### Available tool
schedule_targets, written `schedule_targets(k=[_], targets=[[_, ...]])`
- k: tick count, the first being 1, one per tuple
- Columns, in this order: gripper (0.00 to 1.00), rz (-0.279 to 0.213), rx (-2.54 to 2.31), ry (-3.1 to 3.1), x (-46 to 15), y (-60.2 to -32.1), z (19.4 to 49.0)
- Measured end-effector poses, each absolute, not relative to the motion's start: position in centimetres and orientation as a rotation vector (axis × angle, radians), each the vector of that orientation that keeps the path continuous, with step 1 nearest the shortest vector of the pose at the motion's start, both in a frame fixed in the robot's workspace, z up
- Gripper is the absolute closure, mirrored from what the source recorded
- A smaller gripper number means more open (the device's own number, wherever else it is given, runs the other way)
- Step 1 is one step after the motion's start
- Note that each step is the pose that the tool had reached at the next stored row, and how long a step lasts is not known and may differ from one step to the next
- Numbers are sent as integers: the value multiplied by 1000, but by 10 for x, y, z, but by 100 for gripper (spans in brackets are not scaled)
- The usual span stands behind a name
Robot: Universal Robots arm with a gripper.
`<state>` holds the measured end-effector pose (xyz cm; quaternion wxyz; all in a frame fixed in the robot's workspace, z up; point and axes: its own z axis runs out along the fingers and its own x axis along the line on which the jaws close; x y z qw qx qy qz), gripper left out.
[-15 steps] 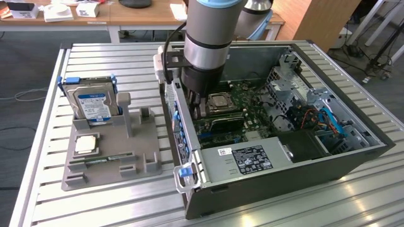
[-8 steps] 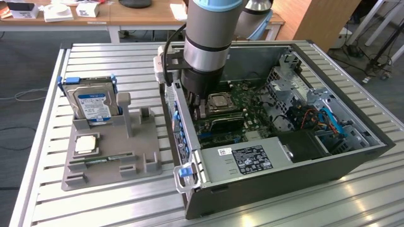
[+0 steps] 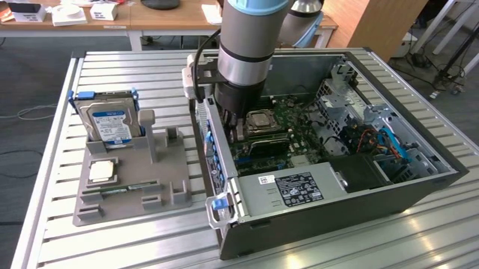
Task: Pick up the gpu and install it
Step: 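Press down on the gpu until it lock into place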
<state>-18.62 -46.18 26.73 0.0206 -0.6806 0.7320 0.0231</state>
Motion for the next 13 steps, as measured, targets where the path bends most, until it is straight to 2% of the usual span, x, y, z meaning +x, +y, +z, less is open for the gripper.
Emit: schedule_targets(k=[13], targets=[[89,72,-2111,2270,-186,-462,265]])
